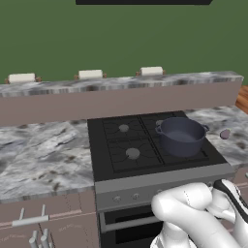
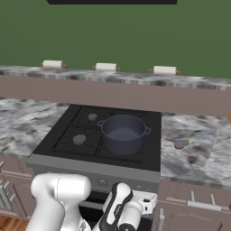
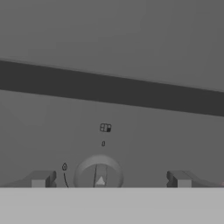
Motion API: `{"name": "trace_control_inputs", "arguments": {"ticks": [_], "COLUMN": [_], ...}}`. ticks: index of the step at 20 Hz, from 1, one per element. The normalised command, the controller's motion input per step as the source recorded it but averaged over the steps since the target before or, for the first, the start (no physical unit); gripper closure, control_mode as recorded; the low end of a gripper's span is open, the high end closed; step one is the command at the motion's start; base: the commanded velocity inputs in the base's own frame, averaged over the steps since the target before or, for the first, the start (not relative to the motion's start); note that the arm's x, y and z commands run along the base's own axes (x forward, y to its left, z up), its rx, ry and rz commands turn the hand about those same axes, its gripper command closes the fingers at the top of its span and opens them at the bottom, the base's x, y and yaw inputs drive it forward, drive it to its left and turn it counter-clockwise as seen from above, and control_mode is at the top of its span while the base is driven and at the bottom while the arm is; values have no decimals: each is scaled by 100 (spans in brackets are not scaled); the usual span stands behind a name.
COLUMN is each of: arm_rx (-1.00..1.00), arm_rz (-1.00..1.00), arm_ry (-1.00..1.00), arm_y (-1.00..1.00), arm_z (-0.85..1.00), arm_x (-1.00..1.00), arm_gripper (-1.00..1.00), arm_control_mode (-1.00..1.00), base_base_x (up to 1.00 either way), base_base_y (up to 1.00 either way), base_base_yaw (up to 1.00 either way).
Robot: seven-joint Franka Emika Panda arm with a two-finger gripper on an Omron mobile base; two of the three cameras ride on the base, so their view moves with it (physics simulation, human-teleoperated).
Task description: Turn on the burner for the pot on the stove. Wait thirty seconds for the pot to heat up. Then add the eggplant to the pot.
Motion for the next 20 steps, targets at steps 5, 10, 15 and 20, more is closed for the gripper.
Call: {"name": "trace_control_inputs", "arguments": {"ticks": [5,10,15,20], "arm_rx": [0,0,0,0], "arm_rz": [0,0,0,0], "arm_ry": [0,-2,-11,0], "arm_y": [0,6,7,0], "arm_z": [0,0,1,0], "arm_x": [5,1,0,0], "arm_gripper": [-100,-100,-100,-100], "arm_control_mode": [-100,-100,-100,-100], "base_base_x": [0,0,0,0], "base_base_y": [0,0,0,0], "base_base_yaw": [0,0,0,0]}}
